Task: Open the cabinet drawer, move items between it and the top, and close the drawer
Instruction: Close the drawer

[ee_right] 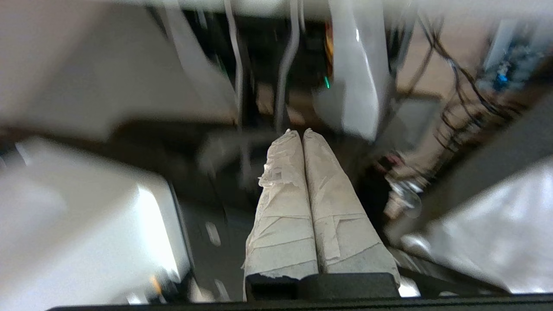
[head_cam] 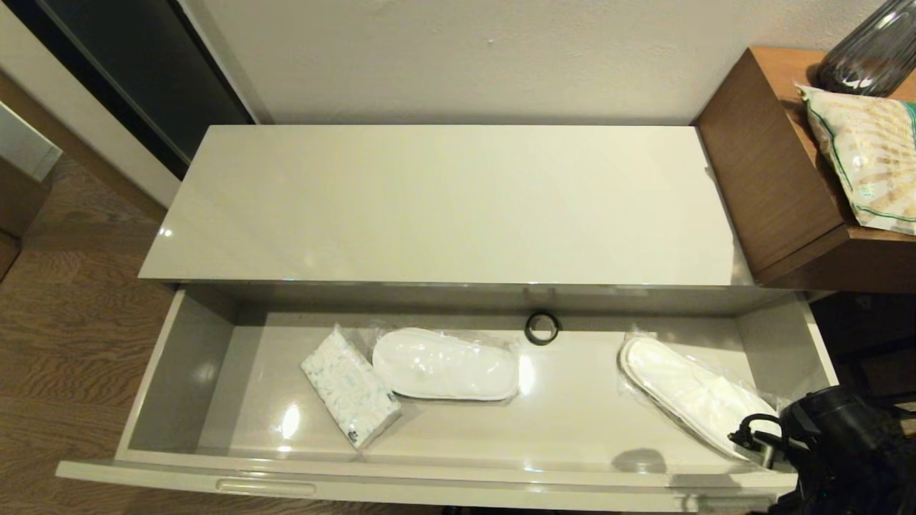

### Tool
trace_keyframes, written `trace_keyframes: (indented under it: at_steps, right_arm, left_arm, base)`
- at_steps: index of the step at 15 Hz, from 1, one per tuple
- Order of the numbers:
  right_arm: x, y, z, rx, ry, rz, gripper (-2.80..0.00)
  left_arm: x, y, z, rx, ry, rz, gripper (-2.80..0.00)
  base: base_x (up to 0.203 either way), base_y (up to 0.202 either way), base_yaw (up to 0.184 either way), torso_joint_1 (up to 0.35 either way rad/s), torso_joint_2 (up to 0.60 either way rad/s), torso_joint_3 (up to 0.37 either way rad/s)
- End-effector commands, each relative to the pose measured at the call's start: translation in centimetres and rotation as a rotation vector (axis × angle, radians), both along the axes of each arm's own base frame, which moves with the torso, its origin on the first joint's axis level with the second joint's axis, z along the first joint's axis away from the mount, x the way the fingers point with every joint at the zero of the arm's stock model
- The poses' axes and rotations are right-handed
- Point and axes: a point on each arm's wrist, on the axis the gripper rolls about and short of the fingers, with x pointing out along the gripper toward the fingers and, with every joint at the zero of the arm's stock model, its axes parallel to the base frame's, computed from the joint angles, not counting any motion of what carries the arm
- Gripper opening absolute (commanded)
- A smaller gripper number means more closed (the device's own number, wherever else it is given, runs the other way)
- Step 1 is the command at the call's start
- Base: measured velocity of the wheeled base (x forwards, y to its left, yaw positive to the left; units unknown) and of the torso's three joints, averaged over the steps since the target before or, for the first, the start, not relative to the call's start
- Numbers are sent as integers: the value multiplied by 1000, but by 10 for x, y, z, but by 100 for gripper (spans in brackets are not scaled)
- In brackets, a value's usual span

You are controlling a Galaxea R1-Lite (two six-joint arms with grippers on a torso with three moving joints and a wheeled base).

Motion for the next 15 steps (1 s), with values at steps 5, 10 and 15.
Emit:
trace_keyframes:
  at_steps: [5, 10, 15]
  right_arm:
    - [20, 2, -13, -36, -6, -146, -280]
    - [48, 5, 5, -22, -151, -389, -280]
    - [68, 6, 32, -5, -274, -551, -280]
  left_arm:
    - [0, 0, 0, 0, 0, 0, -280]
    - [0, 0, 0, 0, 1, 0, -280]
    - [0, 0, 0, 0, 1, 0, -280]
  base:
    - [0, 0, 0, 0, 0, 0]
    - [0, 0, 0, 0, 0, 0]
    - [0, 0, 0, 0, 0, 0]
